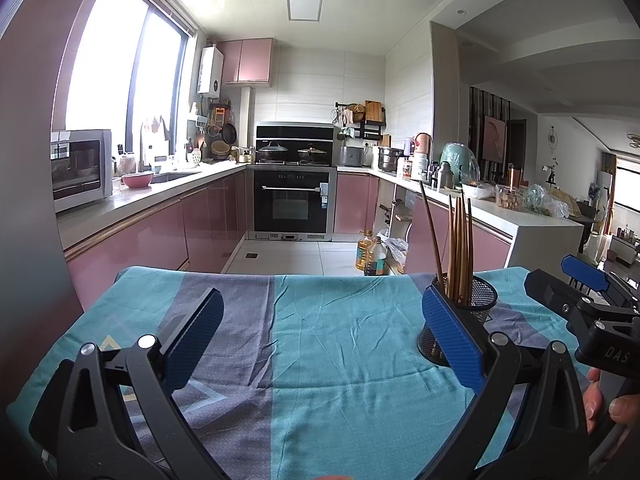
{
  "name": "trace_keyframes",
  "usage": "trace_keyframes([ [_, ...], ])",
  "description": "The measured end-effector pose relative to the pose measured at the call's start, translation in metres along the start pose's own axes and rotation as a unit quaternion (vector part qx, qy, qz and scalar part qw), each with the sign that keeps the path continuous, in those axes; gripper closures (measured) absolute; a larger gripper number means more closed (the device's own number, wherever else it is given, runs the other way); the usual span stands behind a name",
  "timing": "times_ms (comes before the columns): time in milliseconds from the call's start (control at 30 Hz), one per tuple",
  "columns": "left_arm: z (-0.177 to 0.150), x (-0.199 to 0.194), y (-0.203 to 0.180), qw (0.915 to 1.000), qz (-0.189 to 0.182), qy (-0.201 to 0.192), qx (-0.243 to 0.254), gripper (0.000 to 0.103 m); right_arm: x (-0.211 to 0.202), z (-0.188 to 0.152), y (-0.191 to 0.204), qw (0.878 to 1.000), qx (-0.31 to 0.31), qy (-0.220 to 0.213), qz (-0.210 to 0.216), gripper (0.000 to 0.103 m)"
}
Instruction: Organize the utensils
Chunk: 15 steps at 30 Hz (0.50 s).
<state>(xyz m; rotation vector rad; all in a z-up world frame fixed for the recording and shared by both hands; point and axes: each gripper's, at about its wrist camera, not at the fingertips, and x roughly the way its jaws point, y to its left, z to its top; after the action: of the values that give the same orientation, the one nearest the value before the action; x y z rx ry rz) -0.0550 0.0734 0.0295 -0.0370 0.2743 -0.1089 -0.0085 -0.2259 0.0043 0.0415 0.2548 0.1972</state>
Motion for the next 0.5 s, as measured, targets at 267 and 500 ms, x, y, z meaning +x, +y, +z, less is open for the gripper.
trace_keyframes([
  [267, 0.0001, 0.0004, -0.0005, 1.0, 0.0, 0.001, 0.0, 0.005, 0.0003, 0.0003, -0.0006, 1.0, 0.0, 0.0, 0.0, 0.007],
  [500, -0.0005, 0.0004, -0.0007, 1.0, -0.001, 0.001, -0.001, 0.005, 0.0007, -0.0006, 0.0006, 1.0, 0.0, 0.001, 0.0, 0.007],
])
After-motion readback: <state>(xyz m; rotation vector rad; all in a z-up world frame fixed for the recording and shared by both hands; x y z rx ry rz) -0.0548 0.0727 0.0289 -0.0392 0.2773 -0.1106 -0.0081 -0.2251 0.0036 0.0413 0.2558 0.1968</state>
